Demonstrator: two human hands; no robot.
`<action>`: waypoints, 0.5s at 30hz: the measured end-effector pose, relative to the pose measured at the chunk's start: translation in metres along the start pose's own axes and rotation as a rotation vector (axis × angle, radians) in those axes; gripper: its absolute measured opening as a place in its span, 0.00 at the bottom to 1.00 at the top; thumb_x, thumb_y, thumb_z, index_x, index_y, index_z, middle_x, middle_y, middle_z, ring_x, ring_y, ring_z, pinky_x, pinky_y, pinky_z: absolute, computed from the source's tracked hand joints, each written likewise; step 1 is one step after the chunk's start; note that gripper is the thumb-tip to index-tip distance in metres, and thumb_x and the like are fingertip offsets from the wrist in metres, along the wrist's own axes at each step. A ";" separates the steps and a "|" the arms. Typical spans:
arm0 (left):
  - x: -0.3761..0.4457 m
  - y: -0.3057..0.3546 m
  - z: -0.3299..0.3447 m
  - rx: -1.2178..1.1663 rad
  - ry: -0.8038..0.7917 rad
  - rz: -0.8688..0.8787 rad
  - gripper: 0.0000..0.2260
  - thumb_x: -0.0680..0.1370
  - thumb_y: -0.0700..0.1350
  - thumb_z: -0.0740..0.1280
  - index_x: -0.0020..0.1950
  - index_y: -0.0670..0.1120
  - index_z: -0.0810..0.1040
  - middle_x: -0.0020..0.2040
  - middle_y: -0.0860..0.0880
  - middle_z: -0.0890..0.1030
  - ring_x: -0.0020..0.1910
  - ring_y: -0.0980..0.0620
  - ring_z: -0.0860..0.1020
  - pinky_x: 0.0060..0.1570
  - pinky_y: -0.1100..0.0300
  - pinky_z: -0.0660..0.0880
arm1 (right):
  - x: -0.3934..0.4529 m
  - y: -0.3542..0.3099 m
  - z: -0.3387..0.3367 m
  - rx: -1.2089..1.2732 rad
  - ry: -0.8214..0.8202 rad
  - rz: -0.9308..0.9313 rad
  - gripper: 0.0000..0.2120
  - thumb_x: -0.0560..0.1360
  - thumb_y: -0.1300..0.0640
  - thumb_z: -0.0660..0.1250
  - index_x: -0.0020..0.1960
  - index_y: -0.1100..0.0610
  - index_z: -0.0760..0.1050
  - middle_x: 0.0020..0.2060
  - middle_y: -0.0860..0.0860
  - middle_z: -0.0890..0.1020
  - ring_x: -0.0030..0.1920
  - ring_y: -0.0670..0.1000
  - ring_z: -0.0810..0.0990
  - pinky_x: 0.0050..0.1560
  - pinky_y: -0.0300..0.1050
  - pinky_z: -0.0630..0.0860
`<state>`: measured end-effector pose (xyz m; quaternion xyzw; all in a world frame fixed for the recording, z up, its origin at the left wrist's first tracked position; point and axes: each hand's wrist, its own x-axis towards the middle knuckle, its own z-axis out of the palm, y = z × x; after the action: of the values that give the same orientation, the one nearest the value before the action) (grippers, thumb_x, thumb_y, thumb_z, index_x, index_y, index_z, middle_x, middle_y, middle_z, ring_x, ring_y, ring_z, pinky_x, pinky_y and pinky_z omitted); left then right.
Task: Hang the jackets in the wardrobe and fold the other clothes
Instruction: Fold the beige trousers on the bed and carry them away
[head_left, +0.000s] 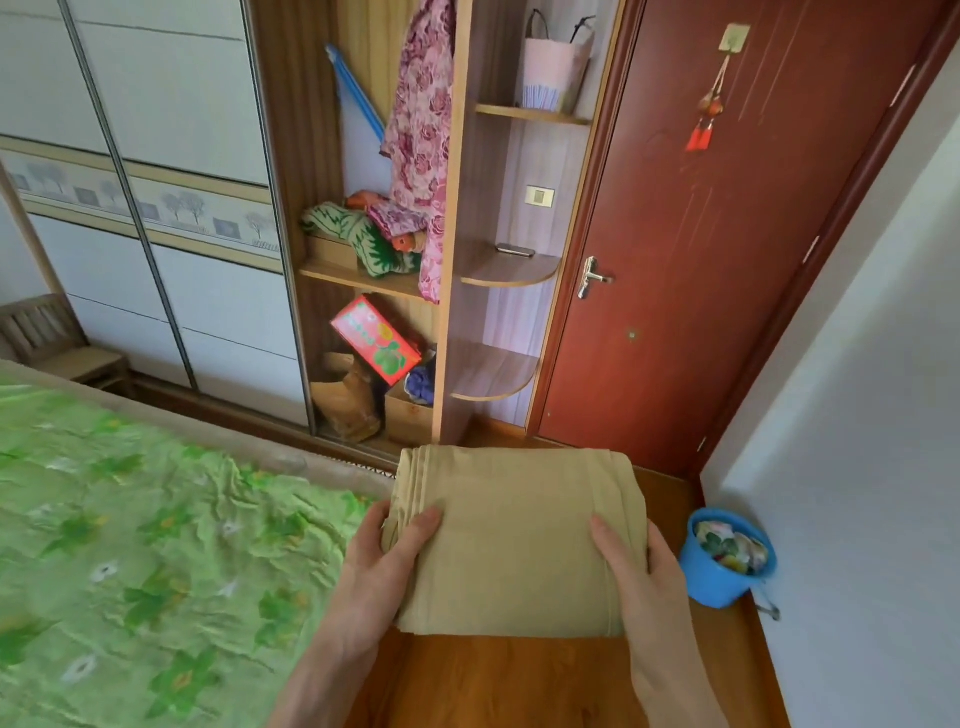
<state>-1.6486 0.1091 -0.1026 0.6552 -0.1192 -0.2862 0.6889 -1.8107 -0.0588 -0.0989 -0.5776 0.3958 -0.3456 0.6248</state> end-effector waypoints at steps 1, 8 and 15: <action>0.014 0.001 0.004 -0.003 0.005 -0.006 0.13 0.77 0.57 0.72 0.57 0.57 0.73 0.55 0.55 0.79 0.54 0.52 0.81 0.49 0.56 0.78 | 0.016 0.001 0.005 -0.002 -0.005 0.007 0.25 0.77 0.46 0.72 0.72 0.48 0.72 0.57 0.43 0.80 0.57 0.46 0.79 0.52 0.47 0.77; 0.132 0.009 0.044 0.045 0.042 -0.016 0.10 0.79 0.56 0.71 0.56 0.61 0.72 0.54 0.56 0.80 0.51 0.55 0.82 0.38 0.67 0.76 | 0.144 0.007 0.031 0.020 -0.032 0.045 0.19 0.78 0.47 0.71 0.67 0.44 0.71 0.56 0.41 0.79 0.55 0.45 0.78 0.46 0.42 0.75; 0.271 0.043 0.103 0.043 0.077 0.025 0.14 0.77 0.59 0.72 0.60 0.59 0.76 0.57 0.52 0.84 0.53 0.53 0.84 0.45 0.62 0.80 | 0.310 -0.019 0.056 0.075 -0.121 0.028 0.23 0.76 0.47 0.74 0.70 0.46 0.76 0.59 0.46 0.84 0.58 0.50 0.82 0.52 0.48 0.79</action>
<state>-1.4747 -0.1266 -0.1063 0.6788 -0.1070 -0.2495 0.6823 -1.6217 -0.3113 -0.1089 -0.5679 0.3521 -0.3157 0.6736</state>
